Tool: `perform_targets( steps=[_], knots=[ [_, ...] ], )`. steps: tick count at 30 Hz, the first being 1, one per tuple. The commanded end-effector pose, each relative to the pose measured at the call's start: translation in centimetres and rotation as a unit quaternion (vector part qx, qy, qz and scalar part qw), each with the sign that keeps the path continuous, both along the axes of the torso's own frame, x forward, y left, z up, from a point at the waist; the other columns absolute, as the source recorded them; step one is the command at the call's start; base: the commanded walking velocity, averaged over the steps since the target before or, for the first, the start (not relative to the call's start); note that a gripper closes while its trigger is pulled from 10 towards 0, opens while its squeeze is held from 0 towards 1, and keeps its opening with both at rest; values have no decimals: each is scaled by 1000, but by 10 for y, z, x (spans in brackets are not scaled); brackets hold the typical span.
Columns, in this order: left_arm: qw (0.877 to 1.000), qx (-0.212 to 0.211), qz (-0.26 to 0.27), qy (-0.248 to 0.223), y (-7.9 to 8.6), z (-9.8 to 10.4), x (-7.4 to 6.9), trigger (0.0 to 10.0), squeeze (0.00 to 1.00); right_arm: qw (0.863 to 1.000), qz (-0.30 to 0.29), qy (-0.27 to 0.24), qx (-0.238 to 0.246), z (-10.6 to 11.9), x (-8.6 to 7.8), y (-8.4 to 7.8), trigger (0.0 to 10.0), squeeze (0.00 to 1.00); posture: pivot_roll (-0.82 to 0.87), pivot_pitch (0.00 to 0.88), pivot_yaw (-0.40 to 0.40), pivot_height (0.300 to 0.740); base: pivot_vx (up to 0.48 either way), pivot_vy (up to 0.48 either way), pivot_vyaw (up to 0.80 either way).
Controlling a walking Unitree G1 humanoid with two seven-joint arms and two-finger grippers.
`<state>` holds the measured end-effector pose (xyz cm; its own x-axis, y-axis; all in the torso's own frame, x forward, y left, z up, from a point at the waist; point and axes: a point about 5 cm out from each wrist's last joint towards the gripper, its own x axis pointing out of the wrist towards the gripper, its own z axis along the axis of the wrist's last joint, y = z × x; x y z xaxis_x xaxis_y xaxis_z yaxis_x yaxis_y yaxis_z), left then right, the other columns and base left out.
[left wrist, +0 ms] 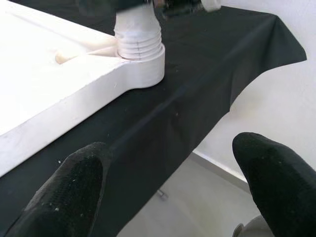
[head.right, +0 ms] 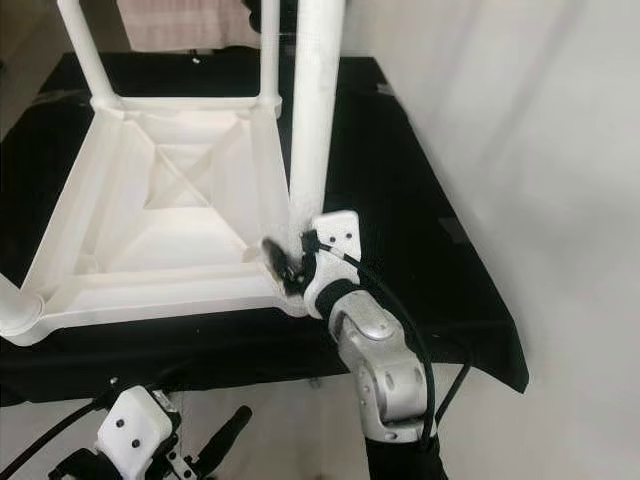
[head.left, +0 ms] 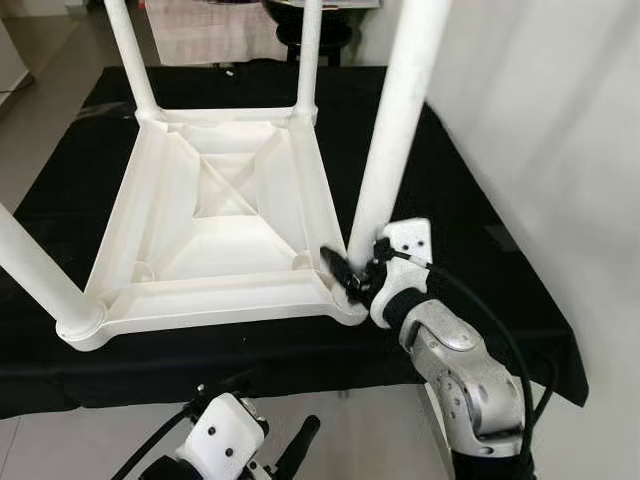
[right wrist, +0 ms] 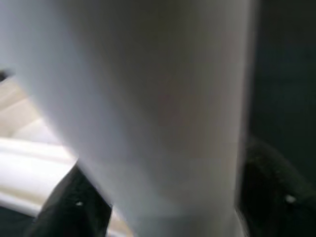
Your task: Building children table
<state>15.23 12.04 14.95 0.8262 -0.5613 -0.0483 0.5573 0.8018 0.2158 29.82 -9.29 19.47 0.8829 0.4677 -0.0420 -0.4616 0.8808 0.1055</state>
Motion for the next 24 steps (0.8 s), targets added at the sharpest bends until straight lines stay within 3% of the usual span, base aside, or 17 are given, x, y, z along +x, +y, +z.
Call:
perform_targets(
  steps=[1,2,3,4,5,10,14,16,17,24],
  knots=[
    [1000,2,-1,8,-1,-5,-1,10000,0,999,38,-13,6,6,2,3,10000,1000,33,204,-73,740,0,0,0],
    [1000,1,-3,5,-1,-5,1,10000,0,991,122,-59,-21,20,7,-1,10000,1000,37,195,-73,740,0,0,0],
    [1000,1,-3,5,-1,-5,1,10000,0,991,122,-59,-21,20,7,-1,10000,1000,37,195,-73,740,0,0,0],
    [1000,0,-3,4,-2,-6,2,10000,0,981,179,-69,-35,25,9,-6,10000,431,37,193,-73,740,0,0,0],
    [1000,-1,-4,3,-2,-6,3,10000,0,972,212,-79,-56,29,12,-11,10000,0,38,190,-75,740,0,0,0],
    [1000,-3,-8,1,-4,-6,5,10000,0,957,265,-84,-87,33,19,-18,10000,0,46,185,-81,740,0,0,0],
    [1000,-7,-12,-1,-5,-7,7,10000,0,925,358,-81,-102,39,25,-24,10000,0,57,178,-83,740,0,0,0],
    [1000,-7,-11,-2,-4,-7,7,10000,0,925,361,-77,-94,40,28,-25,10000,0,58,178,-84,740,0,0,0],
    [1000,-7,-10,-2,-4,-7,7,10000,0,928,357,-72,-82,41,32,-27,0,0,61,176,-83,740,0,0,0],
    [1000,-8,-8,-5,-4,-7,7,10000,0,930,355,-67,-66,42,40,-33,0,0,58,178,-81,740,0,0,0]
  ],
)
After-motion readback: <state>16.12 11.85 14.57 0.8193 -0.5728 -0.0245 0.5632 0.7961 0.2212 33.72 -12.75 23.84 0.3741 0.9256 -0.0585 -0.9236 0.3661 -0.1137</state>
